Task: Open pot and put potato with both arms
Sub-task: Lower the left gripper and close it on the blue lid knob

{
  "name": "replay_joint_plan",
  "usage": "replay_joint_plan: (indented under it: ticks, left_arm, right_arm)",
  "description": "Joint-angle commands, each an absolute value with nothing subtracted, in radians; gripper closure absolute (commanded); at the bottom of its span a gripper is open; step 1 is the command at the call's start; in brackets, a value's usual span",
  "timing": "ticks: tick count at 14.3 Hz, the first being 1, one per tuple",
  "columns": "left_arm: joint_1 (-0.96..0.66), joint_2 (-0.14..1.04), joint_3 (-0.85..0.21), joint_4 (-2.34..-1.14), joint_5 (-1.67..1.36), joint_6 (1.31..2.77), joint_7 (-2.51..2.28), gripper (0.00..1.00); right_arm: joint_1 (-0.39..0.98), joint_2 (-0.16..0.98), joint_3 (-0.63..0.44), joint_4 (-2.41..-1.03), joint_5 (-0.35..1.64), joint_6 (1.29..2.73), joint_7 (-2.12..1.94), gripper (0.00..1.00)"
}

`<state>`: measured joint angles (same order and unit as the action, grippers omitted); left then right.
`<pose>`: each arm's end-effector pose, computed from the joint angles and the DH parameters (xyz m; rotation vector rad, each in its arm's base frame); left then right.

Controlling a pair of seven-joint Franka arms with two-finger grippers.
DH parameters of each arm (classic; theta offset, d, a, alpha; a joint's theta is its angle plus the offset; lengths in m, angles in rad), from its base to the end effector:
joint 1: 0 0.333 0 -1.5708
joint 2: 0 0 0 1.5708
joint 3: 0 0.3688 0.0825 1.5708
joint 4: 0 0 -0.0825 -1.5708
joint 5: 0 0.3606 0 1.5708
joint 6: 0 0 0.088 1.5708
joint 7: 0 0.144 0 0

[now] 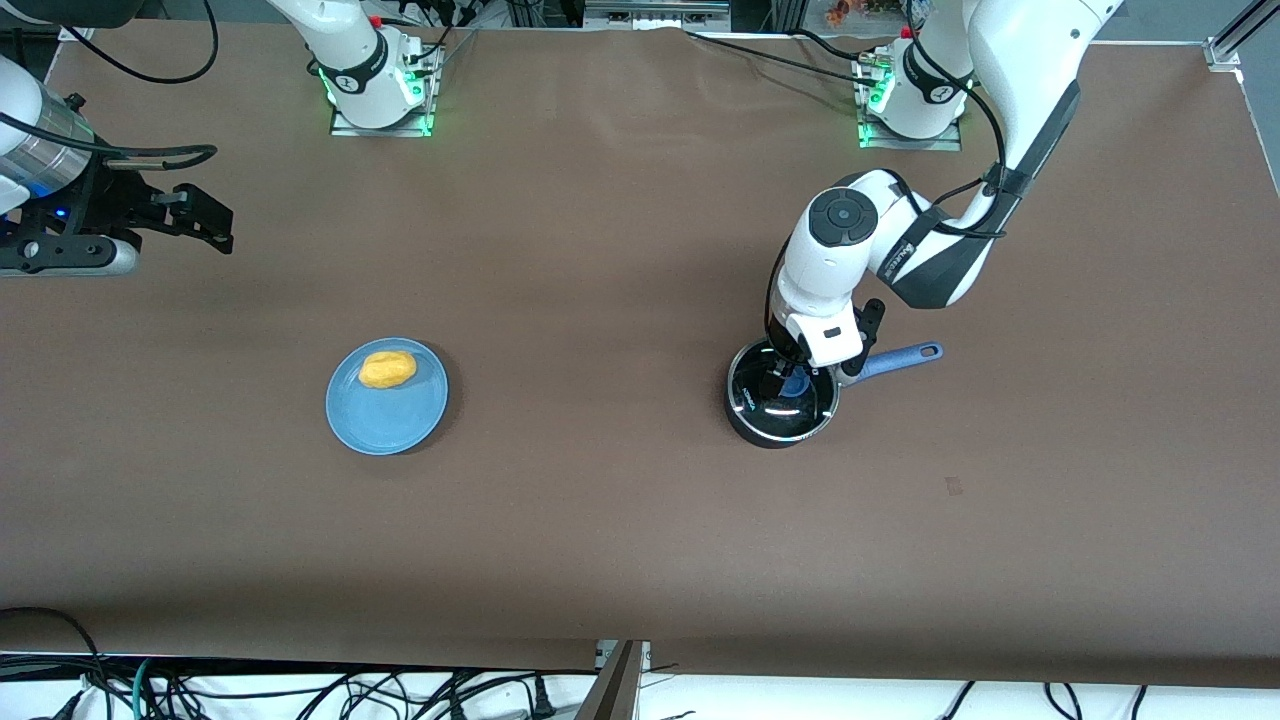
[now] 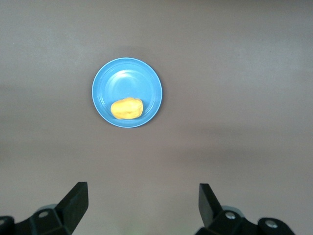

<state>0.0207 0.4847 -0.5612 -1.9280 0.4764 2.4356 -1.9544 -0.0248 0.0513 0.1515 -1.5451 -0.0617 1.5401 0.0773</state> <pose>0.5709 -0.2958 0.3065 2.5669 1.6330 0.1768 0.5406 0.0574 0.6221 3.0804 0.0759 -0.0769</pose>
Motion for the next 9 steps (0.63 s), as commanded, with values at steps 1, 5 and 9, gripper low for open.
replay_joint_plan:
  ticks: [1, 5, 9]
  left_arm:
    - [0.018, 0.503, -0.558, -1.907, 0.532, 2.444, -1.974, 0.13]
    - [0.018, 0.503, -0.557, -1.908, 0.532, 2.451, -1.974, 0.31]
    - [0.017, 0.503, -0.554, -1.908, 0.534, 2.451, -1.973, 0.38]
  right_arm:
    - [-0.031, 0.046, 0.161, -1.549, -0.074, 1.543, 0.094, 0.00]
    - [-0.031, 0.045, 0.161, -1.549, -0.074, 1.543, 0.094, 0.00]
    - [-0.031, 0.046, 0.161, -1.549, -0.074, 1.542, 0.094, 0.00]
